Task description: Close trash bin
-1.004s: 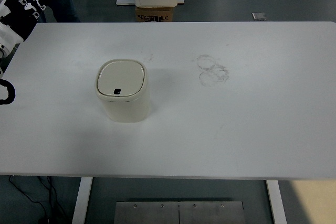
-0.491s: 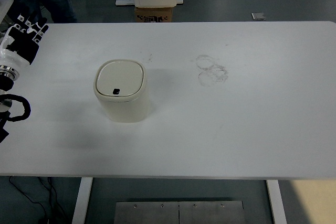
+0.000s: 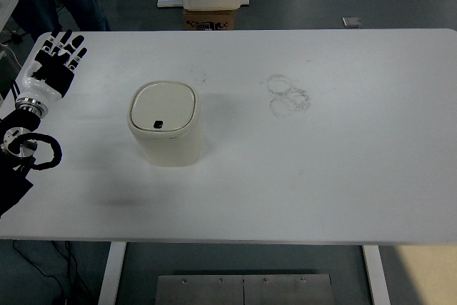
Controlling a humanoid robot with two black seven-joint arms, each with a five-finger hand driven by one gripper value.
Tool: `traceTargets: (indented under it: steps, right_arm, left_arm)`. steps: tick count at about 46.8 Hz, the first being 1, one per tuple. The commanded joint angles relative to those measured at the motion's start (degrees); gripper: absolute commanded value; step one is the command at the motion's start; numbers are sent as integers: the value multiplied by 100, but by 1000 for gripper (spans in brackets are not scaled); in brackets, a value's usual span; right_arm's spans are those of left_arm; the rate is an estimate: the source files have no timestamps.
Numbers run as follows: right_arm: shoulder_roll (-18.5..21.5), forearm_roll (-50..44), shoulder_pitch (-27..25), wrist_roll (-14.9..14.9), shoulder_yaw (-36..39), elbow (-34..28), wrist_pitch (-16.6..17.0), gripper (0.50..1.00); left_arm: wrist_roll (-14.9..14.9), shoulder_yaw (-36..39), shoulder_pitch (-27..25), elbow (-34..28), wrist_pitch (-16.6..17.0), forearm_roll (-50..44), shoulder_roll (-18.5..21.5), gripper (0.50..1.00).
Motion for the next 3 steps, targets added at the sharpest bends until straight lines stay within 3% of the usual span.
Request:
traceTargets:
  steps: [1, 3]
  right_arm:
    - [0, 4, -20, 1, 5, -9, -18, 991]
    - [0, -5, -20, 1, -3, -9, -36, 991]
  left_arm:
    - [1, -2, 0, -2, -1, -3, -57, 1000]
    - [1, -2, 0, -2, -1, -3, -65, 1000]
